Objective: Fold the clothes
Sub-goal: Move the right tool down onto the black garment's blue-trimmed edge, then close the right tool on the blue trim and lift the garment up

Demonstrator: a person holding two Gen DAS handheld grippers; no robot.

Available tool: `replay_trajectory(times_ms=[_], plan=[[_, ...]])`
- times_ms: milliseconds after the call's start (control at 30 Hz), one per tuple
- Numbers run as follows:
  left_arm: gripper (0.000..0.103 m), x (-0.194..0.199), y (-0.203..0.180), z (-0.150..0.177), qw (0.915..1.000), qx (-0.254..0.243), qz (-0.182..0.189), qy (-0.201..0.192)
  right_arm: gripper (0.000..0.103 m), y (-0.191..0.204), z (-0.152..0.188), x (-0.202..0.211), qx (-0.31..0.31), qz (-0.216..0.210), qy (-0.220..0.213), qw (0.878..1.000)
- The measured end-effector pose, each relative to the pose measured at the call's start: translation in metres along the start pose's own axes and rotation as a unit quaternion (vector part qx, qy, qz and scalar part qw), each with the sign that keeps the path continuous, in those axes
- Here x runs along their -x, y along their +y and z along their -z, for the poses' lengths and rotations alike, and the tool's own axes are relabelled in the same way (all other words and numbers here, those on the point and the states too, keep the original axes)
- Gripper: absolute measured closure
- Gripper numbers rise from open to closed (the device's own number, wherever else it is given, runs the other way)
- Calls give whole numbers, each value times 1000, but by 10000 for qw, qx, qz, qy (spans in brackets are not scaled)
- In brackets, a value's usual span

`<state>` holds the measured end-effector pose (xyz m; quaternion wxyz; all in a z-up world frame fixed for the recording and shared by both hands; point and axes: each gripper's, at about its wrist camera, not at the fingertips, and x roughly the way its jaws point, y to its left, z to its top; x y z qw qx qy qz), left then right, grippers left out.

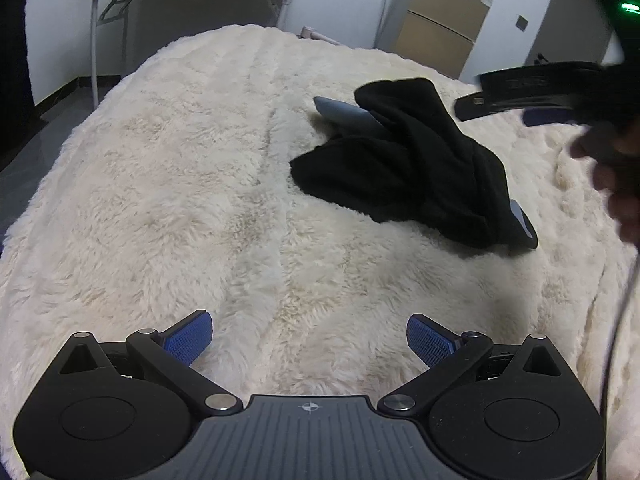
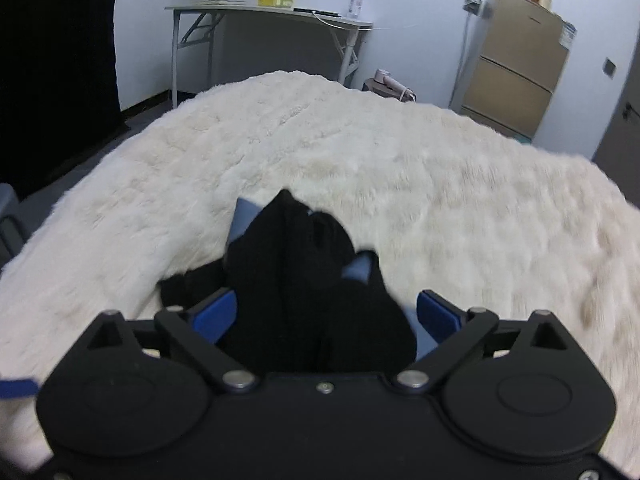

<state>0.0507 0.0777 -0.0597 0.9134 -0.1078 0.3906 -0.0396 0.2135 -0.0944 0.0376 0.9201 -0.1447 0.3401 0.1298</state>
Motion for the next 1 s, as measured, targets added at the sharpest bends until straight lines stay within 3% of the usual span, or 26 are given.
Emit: replay_trajectory(times_ms=[133, 233, 300, 367, 467, 600, 933, 1000], plan=[[0, 2, 9, -1, 9997, 230, 27, 0, 9, 3, -2, -37, -253, -146, 519, 9982], [0, 2, 12, -2, 9995, 322, 23, 35, 39, 13, 12, -47, -83, -199, 708, 9973], [0, 3, 13, -2, 9993, 384, 26, 21, 79, 17, 13, -36, 16, -320, 626, 9975], [0, 4, 14, -2, 9992, 401, 52, -4, 95, 20, 3, -16, 64, -382, 429, 9983], [0, 6, 16, -3, 9990, 426, 104, -30, 95, 14, -27, 43, 18, -554, -376, 9978], [0, 9, 17, -3, 9987, 483, 184, -31, 95, -4, -68, 128, -136, -750, -1419, 9869], [0, 28, 29, 1, 9950, 864, 407, -284, 94, -52, -107, 238, -616, -936, -2614, 9587], [0, 32, 32, -1, 9941, 935, 411, -355, 87, -52, -93, 209, -729, -866, -2238, 9680]])
